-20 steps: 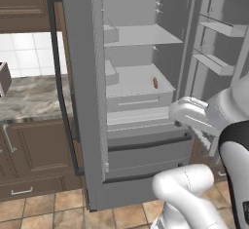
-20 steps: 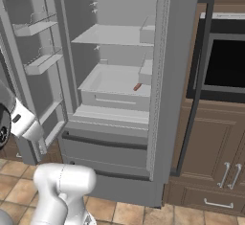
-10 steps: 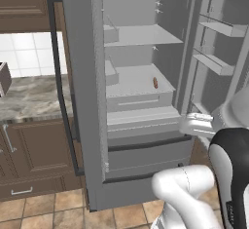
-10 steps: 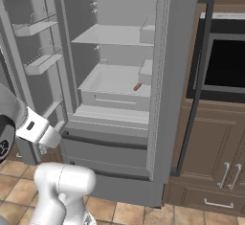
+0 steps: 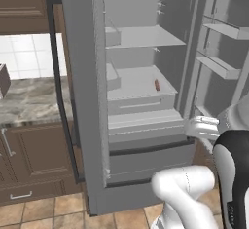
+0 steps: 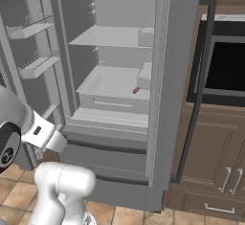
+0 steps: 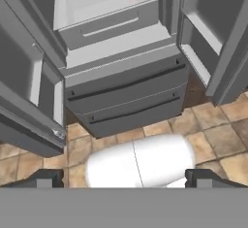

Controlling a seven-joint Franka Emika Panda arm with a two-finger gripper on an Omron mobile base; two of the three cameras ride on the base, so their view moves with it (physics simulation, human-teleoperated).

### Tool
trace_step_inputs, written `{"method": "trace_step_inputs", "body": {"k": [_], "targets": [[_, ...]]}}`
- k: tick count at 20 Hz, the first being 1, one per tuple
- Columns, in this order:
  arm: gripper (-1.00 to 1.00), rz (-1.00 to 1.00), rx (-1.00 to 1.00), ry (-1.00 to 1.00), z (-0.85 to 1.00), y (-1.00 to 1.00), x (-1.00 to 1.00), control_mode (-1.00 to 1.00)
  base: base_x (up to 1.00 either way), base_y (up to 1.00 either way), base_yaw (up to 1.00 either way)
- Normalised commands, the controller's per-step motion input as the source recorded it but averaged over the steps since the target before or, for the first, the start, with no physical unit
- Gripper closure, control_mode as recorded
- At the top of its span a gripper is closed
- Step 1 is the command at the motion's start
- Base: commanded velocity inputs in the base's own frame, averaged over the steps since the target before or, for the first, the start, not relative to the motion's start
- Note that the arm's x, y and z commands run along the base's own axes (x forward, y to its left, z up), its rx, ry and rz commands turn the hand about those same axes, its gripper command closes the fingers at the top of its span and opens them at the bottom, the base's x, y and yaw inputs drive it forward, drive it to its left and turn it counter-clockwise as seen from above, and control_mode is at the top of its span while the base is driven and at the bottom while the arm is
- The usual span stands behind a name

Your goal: Move the hot dog bun to the plate on the dining table and place the condiment next to that plate. Then navigate to the fridge and take the sausage and place it on the plate as well.

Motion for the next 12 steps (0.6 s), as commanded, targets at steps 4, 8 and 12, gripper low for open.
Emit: {"method": "trace_step_inputs", "body": {"k": [4, 8, 12], "targets": [[-1.0, 0.0, 0.0, 0.0, 0.0, 0.0, 0.0, 1.0, 0.73, -0.01, 0.0], [-1.0, 0.0, 0.0, 0.0, 0.0, 0.0, 0.0, 1.0, 0.71, -0.09, 0.0], [-1.0, 0.0, 0.0, 0.0, 0.0, 0.0, 0.0, 1.0, 0.69, -0.13, 0.0]]}}
